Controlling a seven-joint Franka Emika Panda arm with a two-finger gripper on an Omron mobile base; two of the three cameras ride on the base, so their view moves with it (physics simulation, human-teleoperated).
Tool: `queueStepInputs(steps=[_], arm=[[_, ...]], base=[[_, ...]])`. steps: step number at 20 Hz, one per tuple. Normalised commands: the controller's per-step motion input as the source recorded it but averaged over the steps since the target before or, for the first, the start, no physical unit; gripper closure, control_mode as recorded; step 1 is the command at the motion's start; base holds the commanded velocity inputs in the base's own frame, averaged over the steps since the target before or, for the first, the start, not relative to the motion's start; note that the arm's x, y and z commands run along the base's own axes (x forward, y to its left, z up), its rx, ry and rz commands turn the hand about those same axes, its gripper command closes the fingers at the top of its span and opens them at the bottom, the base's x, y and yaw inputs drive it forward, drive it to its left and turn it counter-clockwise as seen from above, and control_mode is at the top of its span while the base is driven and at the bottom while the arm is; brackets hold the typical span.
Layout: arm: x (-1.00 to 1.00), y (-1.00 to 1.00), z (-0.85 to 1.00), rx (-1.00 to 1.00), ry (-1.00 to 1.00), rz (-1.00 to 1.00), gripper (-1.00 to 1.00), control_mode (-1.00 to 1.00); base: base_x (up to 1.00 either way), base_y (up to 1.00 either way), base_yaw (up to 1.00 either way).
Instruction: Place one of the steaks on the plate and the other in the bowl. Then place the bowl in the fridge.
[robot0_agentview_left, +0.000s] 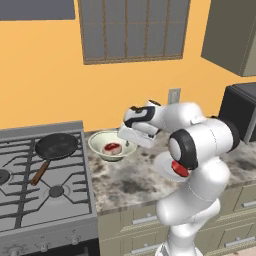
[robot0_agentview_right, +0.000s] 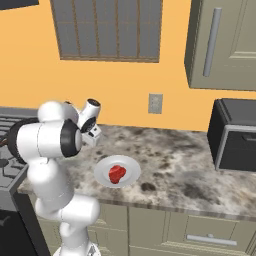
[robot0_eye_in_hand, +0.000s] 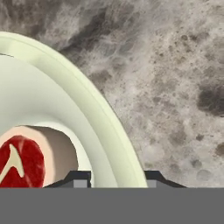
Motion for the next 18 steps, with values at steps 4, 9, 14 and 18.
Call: queueStepInputs(steps=[4,9,14,18], arm=[[-0.89,-0.04,0.94,0.12,0.1,-0.22,1.0,-1.0],[-1.0,-0.33,0.97,0.02,0.09,-0.17,1.0,-1.0],[-0.46,-0.67,0.16,-0.32,0.14,-0.3,1.0,-1.0],[-1.0,-0.7,0.17,-0.06,-0.1,-0.19,1.0,-1.0]], base=[[0.0,0.0,0.0],[0.0,0.0,0.0],[0.0,0.0,0.0],[0.0,0.0,0.0]])
